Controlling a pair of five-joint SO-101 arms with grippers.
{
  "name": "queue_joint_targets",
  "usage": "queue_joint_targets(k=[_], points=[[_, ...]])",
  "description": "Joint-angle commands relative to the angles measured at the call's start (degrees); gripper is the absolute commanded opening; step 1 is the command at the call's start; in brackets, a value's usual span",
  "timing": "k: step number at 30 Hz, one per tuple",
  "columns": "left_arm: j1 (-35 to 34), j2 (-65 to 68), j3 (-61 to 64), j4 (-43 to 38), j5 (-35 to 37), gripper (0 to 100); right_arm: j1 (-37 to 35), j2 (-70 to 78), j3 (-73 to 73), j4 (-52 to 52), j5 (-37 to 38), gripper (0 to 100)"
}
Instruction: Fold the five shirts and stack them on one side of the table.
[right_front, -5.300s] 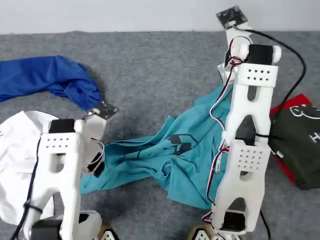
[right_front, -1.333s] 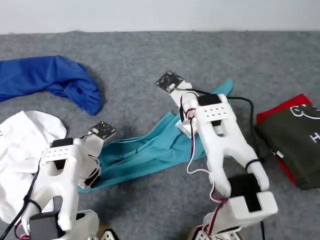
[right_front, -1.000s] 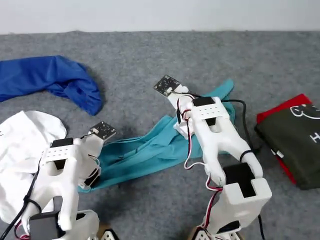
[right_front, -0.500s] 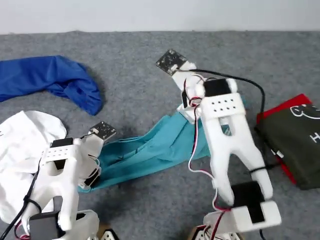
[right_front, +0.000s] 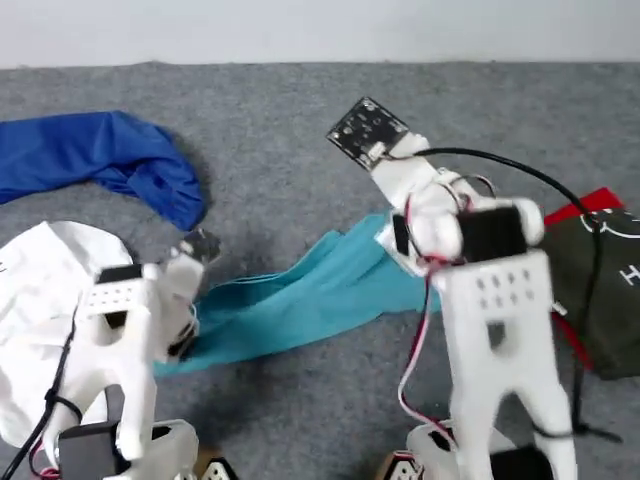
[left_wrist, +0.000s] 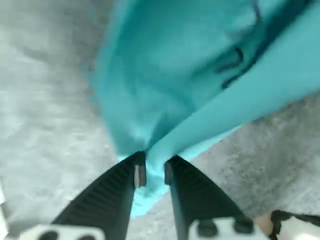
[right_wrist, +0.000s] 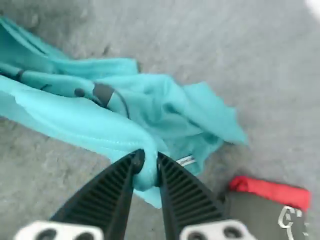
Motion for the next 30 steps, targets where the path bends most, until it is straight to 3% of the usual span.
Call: queue_joint_targets(k=[1, 10, 17, 20, 24, 30], points=[[-0.62, -0.44, -12.70, 6.95, 3.60, 7, 0.66, -7.69, -2.55, -0.13, -2.64, 1.0], [-0.53, -0.44, -42.33, 25.05, 4.31, 7, 3.91, -17.98, -4.40, -3.47, -4.57, 0.9], [2.29, -4.22, -56.66, 26.29, 8.53, 7, 10.33, -19.03, -11.96, -3.21, -9.76, 0.9], [8.88, -6.68, -53.32, 26.37, 8.70, 7, 10.51, -19.03, -11.69, -3.03, -9.76, 0.9], [17.76, -5.89, -39.52, 26.20, 8.44, 7, 10.42, -19.03, -10.11, -3.03, -9.58, 0.9], [23.82, 0.53, -21.32, 24.53, 2.46, 11, 10.24, -19.03, -5.80, -3.12, -9.49, 0.9]])
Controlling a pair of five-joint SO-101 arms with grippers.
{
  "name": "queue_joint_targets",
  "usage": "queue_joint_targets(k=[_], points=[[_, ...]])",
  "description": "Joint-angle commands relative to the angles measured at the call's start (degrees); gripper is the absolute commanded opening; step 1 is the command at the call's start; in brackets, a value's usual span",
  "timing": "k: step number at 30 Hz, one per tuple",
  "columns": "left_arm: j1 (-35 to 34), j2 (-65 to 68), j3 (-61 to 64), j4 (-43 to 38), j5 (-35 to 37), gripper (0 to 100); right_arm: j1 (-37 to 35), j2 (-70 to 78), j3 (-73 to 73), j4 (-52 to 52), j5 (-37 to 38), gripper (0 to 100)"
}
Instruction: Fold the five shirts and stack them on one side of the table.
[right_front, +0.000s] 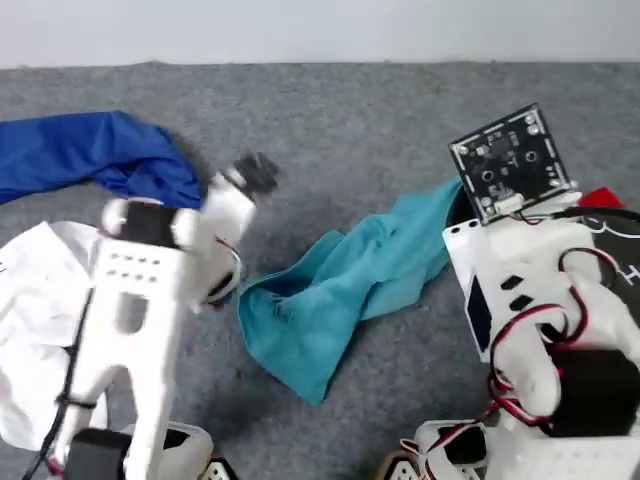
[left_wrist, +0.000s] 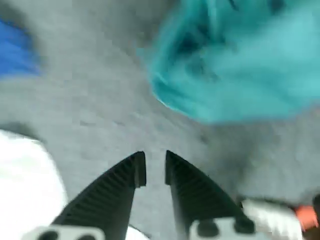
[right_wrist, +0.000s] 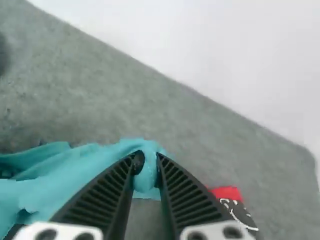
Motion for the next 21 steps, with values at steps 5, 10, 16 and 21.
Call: queue_joint_targets(k=[5, 10, 16, 21], points=[[8.35, 7.12, 10.07, 1.23, -5.19, 14, 0.57, -0.40, 1.93, -1.71, -0.26, 0.9], [15.82, 11.52, 9.36, 1.14, -5.10, 14, 0.75, -0.04, 6.07, -4.35, -0.26, 0.9], [31.65, 12.75, 5.41, 0.53, -2.37, 14, 0.75, -0.22, 13.01, -9.89, -0.26, 0.9], [34.55, 12.92, 2.33, -8.18, 4.13, 14, 4.00, 0.04, 13.89, -11.21, -0.26, 0.9]])
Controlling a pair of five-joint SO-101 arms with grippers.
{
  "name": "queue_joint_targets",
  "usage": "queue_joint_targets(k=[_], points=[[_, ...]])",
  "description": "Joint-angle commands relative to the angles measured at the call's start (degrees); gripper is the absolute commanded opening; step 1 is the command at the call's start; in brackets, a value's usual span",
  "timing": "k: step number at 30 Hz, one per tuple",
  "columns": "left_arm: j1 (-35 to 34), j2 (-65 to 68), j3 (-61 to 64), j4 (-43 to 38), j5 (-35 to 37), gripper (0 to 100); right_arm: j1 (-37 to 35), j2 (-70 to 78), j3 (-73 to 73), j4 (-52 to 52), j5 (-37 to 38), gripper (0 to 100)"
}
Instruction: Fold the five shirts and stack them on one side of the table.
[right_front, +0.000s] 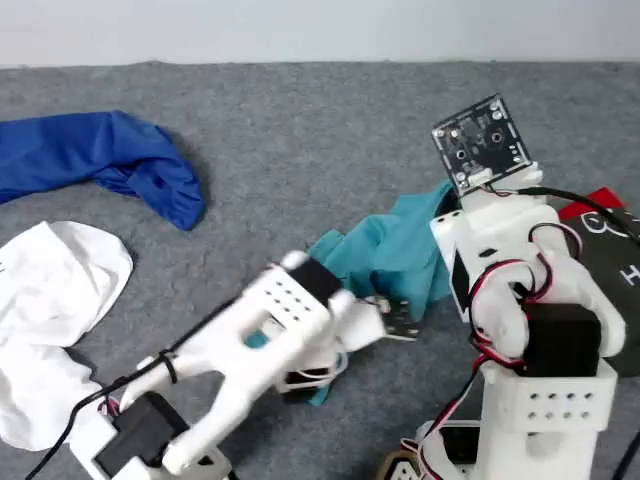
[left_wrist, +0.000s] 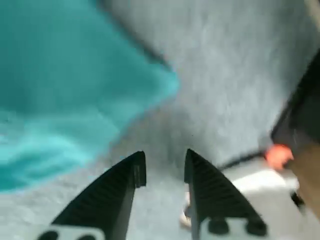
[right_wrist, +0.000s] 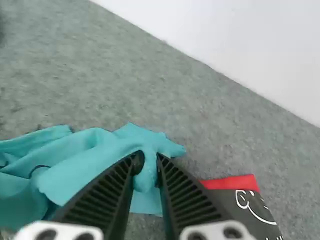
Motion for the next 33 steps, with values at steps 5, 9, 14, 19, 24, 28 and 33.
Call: queue_joint_targets(k=[5, 9, 14, 19, 24, 28, 33], points=[[1.05, 0.00, -1.54, -11.52, 9.14, 14, 5.67, -0.13, -0.26, -1.63, -0.26, 0.9], [1.32, 0.00, 2.07, -15.30, 10.90, 14, 7.16, -0.13, -0.26, -1.63, -0.26, 0.9], [1.93, 0.44, 3.74, -15.74, 6.24, 21, 7.52, -0.13, -0.26, -1.27, -0.26, 0.9], [1.93, 7.82, 4.00, -19.69, 5.98, 21, 8.13, -0.13, -0.26, -1.19, -0.26, 0.9], [1.76, 17.05, 0.40, -20.40, 8.18, 21, 9.98, -0.13, -0.26, -1.01, -0.26, 0.9], [0.62, 19.96, -3.82, -19.16, 10.46, 20, 9.89, -0.04, -0.18, -0.04, -0.26, 0.9], [1.32, 21.27, -4.00, -18.73, 10.46, 11, 9.89, -0.04, -0.18, 0.48, -0.26, 0.9]])
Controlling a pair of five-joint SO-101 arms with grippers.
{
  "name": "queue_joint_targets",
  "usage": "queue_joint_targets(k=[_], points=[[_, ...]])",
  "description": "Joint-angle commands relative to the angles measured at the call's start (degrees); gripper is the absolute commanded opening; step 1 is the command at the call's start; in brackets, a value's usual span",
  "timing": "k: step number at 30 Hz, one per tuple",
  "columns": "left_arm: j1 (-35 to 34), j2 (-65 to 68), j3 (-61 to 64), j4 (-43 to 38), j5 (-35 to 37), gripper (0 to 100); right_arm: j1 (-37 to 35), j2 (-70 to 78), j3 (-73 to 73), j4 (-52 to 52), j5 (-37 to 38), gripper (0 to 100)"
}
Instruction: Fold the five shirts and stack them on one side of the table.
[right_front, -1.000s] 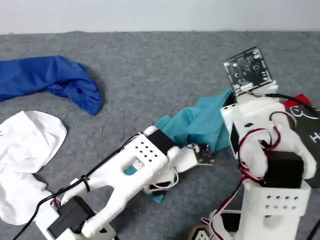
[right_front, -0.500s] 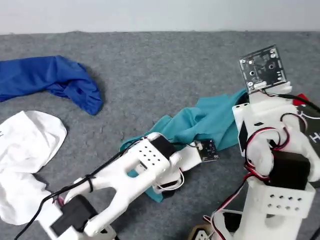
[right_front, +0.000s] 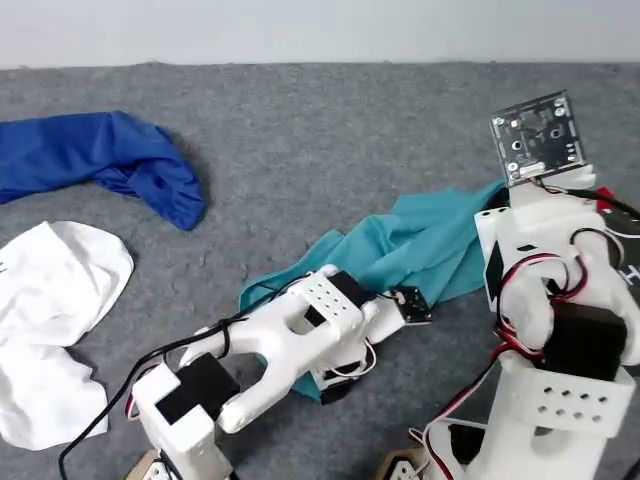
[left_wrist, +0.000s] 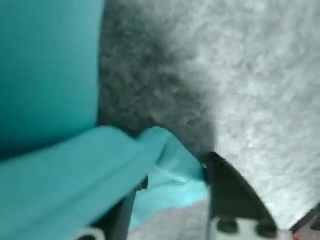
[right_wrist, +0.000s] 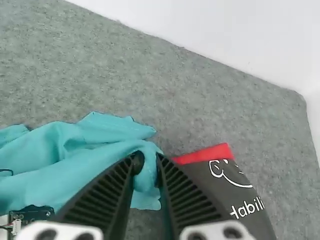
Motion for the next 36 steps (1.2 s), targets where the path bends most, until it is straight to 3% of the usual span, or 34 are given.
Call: queue_joint_targets(k=[1, 6, 19, 22, 30, 36], points=[[-0.09, 0.97, -1.80, -0.18, 0.62, 9, 0.48, -0.13, -0.26, 0.48, -0.26, 0.9], [-0.09, -2.46, -6.64, 7.12, -1.67, 4, 0.40, -0.13, -0.26, 0.57, -0.26, 0.9], [-0.88, -19.69, -11.30, 20.22, -5.80, 3, 0.31, -0.75, 3.25, 0.48, -0.26, 0.9], [-4.66, -24.00, -11.38, 20.75, -5.71, 3, 0.40, -0.75, 5.45, 0.22, -0.26, 0.9], [-22.86, -37.10, -11.56, 20.75, -5.80, 3, 0.57, -0.75, 8.26, 0.04, -0.26, 0.9], [-26.46, -46.42, -11.65, 19.34, -5.80, 3, 0.57, -1.19, 6.95, 0.04, -0.26, 0.9]])
